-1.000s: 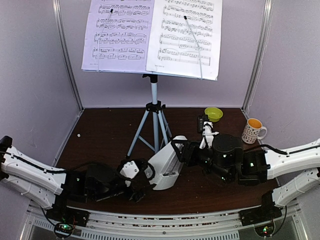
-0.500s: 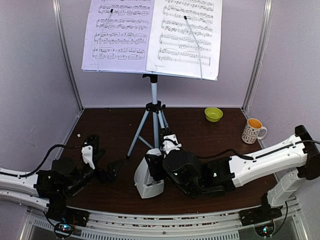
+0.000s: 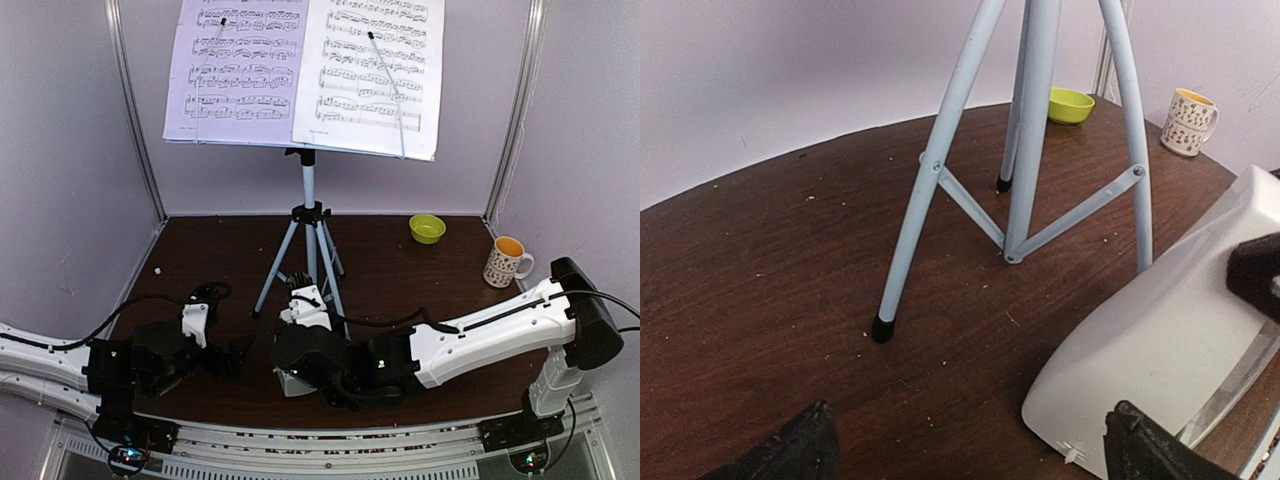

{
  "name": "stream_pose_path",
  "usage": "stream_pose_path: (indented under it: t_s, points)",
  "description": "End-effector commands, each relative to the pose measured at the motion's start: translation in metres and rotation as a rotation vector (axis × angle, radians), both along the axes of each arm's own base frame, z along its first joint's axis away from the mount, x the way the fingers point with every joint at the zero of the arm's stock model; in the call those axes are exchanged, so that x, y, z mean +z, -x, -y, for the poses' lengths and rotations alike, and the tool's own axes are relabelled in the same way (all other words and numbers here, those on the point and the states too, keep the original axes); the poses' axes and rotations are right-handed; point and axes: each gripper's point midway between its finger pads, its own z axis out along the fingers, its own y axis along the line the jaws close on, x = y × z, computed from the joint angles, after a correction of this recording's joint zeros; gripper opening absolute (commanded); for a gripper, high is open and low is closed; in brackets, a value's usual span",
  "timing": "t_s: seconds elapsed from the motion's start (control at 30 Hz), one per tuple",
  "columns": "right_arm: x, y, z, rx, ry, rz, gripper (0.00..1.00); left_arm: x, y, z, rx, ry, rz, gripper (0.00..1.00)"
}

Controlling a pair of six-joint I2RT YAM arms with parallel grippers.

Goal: Set up the instrument practice props

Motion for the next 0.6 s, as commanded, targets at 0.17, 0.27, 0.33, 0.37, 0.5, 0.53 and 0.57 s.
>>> stream_pose_path:
  t_s: [0.17,0.27,0.33,0.37,0.5,0.53,0.57]
  points:
    - [0.042,0.003,-0.006,0.014,-0.182,0.001,0.83,0.018,-0.003,0.016,-0.02,0.067,-0.033,0.97]
    - [0.049,0.008,-0.006,0.072,-0.22,-0.018,0.91,0.014,-0.002,0.019,-0.026,0.067,-0.065,0.97]
    - [0.048,0.011,-0.001,0.118,-0.218,-0.041,0.93,0.004,-0.003,0.018,-0.012,0.047,-0.11,0.97]
    - [0.047,0.01,0.004,0.139,-0.219,-0.058,0.93,-0.002,-0.003,0.017,-0.008,0.036,-0.142,0.96]
    - [0.013,0.015,0.039,0.249,-0.191,-0.12,0.93,-0.032,-0.007,0.013,0.001,0.011,-0.275,0.89]
    - [0.009,0.018,0.048,0.277,-0.2,-0.12,0.93,-0.039,-0.007,0.013,-0.001,0.004,-0.296,0.86]
    - [0.003,0.021,0.058,0.305,-0.207,-0.125,0.92,-0.045,-0.008,0.013,-0.002,-0.003,-0.313,0.85]
